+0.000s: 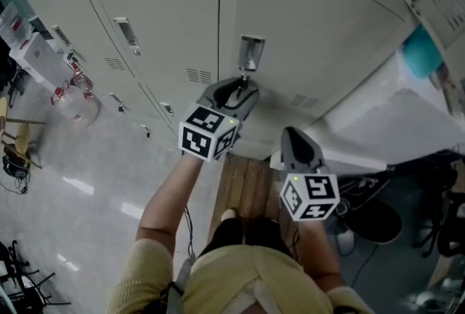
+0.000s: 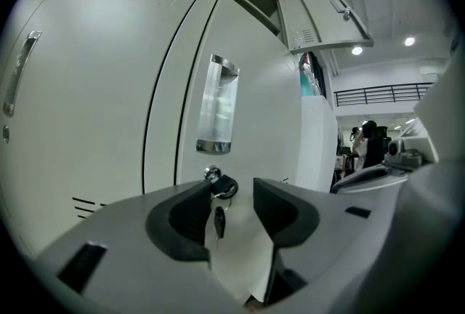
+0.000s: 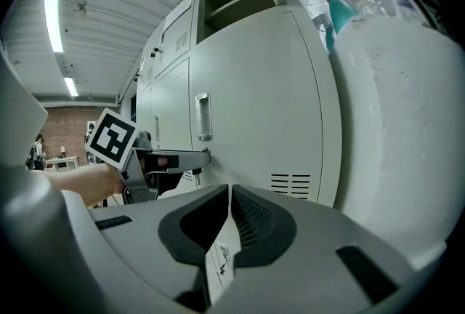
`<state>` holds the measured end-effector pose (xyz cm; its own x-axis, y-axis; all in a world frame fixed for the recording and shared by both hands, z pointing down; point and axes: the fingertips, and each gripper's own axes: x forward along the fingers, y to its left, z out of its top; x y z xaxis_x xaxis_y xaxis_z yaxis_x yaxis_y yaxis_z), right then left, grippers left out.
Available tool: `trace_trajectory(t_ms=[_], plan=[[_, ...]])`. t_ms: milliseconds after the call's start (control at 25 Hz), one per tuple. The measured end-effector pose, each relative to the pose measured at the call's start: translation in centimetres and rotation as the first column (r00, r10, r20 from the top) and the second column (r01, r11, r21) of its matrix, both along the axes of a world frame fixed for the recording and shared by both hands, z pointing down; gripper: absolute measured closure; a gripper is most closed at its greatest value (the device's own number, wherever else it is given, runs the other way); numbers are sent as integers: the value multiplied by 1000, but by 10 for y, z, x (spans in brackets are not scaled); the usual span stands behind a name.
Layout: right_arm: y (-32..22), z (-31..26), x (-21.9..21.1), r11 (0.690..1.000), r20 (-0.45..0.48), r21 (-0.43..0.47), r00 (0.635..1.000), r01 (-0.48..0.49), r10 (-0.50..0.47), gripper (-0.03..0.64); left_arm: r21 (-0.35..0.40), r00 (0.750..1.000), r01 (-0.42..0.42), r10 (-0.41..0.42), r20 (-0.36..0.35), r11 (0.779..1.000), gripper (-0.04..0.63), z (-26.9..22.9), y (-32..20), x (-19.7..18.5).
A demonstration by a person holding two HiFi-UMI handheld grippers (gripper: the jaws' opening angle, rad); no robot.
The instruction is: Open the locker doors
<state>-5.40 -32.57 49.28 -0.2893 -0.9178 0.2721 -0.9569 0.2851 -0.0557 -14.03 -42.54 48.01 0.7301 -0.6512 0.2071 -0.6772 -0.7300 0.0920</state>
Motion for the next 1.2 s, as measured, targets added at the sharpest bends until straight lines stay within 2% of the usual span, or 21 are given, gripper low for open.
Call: trace_trajectory(t_ms=[480,800,1200], plan=[[14,-5,7,1000,26,25,1000,16,-16,623,-3,999,16,-16,44,1000,433,2,21,1],[48,-12,25,998,27,29,998,56,-57,623,-11,995,82,-81,59,997,433,2,52,3],[84,-14,37,996,33,42,997,75,-76,623,-14,992,110,-109,66,994,433,4,99,15]])
